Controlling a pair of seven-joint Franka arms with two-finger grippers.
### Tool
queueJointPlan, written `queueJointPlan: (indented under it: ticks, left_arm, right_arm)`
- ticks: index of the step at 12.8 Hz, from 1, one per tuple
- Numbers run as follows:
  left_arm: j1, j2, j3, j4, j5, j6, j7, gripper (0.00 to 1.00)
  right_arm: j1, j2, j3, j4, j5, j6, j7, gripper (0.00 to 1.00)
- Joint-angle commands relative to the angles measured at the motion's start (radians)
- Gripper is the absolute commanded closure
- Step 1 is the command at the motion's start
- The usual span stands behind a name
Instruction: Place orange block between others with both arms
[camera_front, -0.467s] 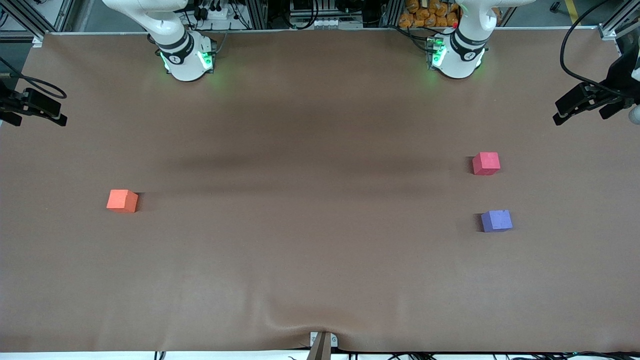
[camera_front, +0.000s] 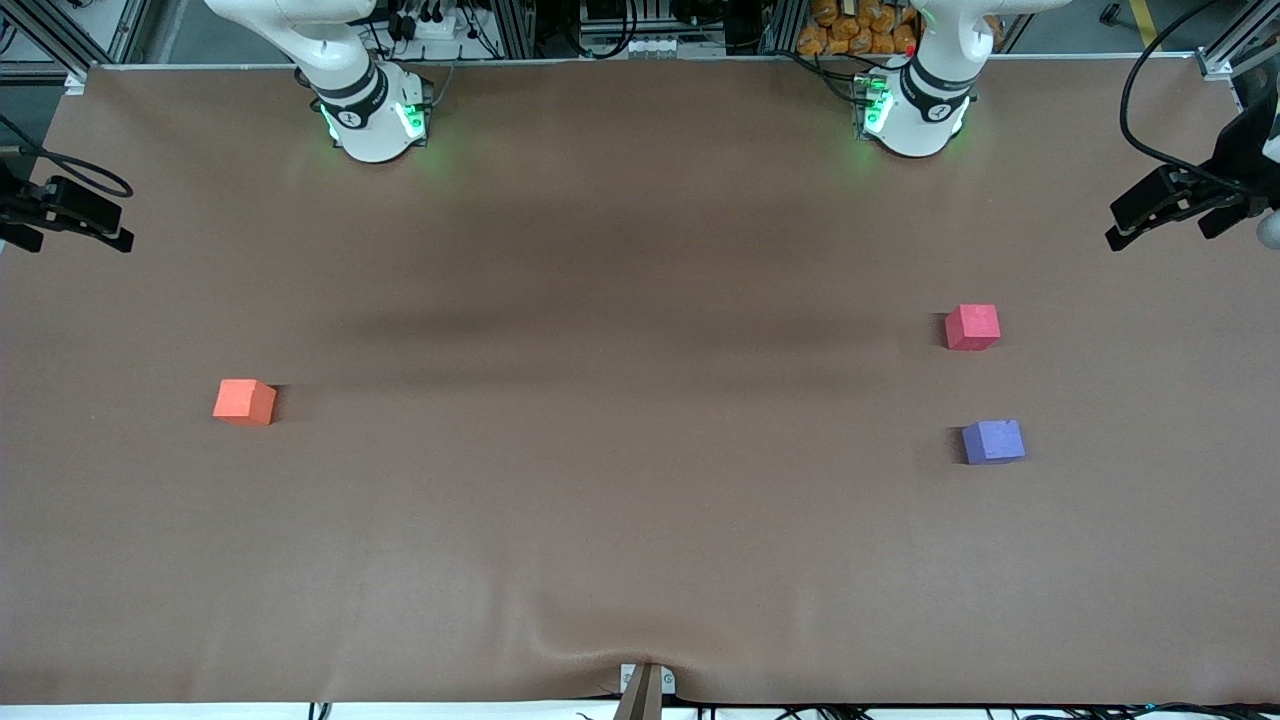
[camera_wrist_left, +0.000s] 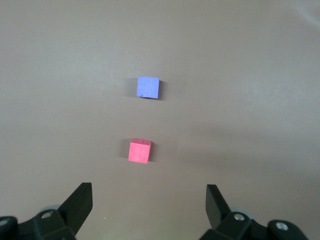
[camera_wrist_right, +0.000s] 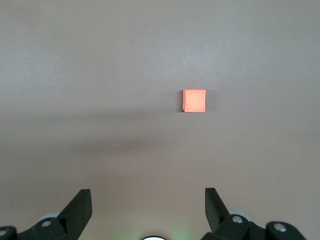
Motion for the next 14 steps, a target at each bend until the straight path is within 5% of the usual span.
queueJointPlan:
  ticks: [1,7,14]
  left_arm:
    - [0.006,0.011,-0.003,0.018,-0.001,-0.009,0.022,0.0]
    - [0.008,0.019,-0.004,0.011,-0.004,-0.009,0.022,0.0]
    - [0.008,0.022,-0.004,0.012,-0.002,-0.008,0.02,0.0]
  right_arm:
    - [-0.025,-0.016,0.009,-0.02,-0.018,0.007,-0.028,0.0]
    - [-0.026,-0.013,0.008,-0.107,-0.024,0.071,-0.03,0.0]
    - [-0.086,0.016,0.009,-0.391,-0.084,0.315,-0.03,0.0]
